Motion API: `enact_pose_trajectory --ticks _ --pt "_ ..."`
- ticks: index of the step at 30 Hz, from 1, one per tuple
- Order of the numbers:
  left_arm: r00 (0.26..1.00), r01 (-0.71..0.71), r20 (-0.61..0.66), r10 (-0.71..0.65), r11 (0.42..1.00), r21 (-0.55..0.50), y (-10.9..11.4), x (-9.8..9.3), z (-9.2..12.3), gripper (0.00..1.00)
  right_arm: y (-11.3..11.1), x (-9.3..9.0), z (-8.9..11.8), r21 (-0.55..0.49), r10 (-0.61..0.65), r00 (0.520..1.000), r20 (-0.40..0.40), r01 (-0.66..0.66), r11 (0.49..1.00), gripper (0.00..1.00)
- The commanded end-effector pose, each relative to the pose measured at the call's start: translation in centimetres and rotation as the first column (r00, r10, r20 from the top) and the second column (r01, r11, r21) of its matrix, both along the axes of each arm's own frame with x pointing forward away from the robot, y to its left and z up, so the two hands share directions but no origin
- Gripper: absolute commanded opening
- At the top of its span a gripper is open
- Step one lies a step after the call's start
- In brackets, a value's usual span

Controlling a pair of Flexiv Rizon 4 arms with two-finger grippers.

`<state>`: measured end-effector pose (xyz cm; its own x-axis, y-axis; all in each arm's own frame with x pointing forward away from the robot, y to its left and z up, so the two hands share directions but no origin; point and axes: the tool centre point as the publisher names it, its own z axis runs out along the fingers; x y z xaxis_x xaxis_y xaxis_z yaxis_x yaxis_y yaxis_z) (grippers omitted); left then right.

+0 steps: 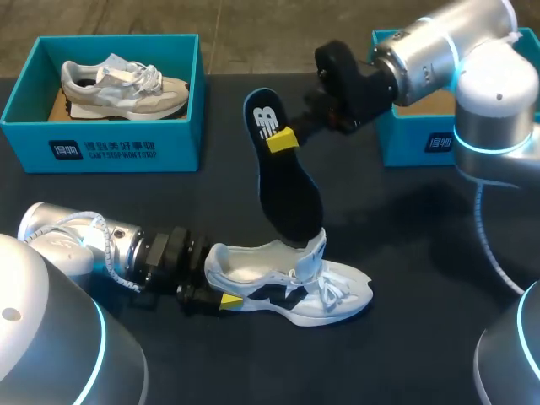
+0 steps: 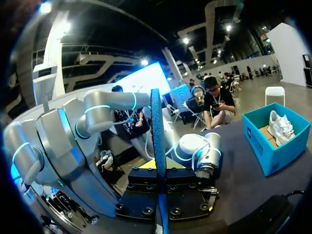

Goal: Take the shoe out of the shoebox, open the shoe tongue, remove and reinsert the insole, then place the shoe into the shoebox

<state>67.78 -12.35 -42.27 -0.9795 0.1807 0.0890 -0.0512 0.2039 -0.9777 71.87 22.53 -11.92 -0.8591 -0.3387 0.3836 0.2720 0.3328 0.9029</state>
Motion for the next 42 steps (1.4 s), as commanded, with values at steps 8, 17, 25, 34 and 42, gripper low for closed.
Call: enact_pose_trajectory --ticks 8,17,25,34,42 --pt "1.000 -0.001 0.000 0.001 1.000 0.002 -0.1 0.1 -0.3 0.00 0.7 -0.1 1.0 0.001 -0.006 1.000 0.003 0.006 1.000 0.00" --pt "1.000 -0.001 0.000 0.001 1.000 0.002 -0.1 0.1 -0.3 0.00 0.7 -1.1 6.8 -0.020 -0.073 0.997 -0.011 0.072 0.997 0.00" --pt "1.000 -0.001 0.000 0.001 1.000 0.002 -0.1 0.1 -0.3 0.00 -0.1 -3.0 8.2 0.033 -0.141 0.990 -0.021 0.141 0.989 0.00" --pt "1.000 -0.001 0.000 0.001 1.000 0.002 -0.1 0.1 -0.3 0.00 -1.2 -4.8 9.7 0.077 -0.254 0.966 -0.045 0.257 0.963 0.00" --pt "1.000 -0.001 0.000 0.001 1.000 0.002 -0.1 0.1 -0.3 0.00 -3.2 -5.7 11.8 0.083 -0.330 0.942 -0.062 0.334 0.939 0.00"
